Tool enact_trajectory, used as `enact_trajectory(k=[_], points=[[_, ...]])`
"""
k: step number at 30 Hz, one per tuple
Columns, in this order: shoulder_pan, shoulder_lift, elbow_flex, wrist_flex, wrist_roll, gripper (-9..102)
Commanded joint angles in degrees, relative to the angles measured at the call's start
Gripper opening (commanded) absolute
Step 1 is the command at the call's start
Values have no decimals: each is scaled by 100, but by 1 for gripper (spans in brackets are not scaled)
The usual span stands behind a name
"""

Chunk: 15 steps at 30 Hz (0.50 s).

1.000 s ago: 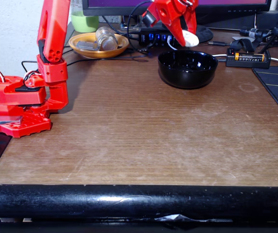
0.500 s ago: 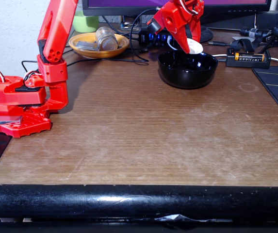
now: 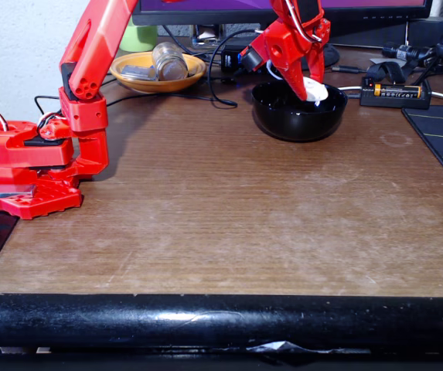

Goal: Ramasse la gomme et mets-la dans le bol.

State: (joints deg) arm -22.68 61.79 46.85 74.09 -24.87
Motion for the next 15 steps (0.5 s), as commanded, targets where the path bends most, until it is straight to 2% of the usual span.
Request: enact_trajectory(k=[1,7,8,10,15], points=[[-18,167,-501,-132,18,14],[26,202,-396,-176,-62,16],[26,229,-343,-176,-141,13],[9,308,-229,-149,-167,-6],[158,861,237,-193,18,-6]])
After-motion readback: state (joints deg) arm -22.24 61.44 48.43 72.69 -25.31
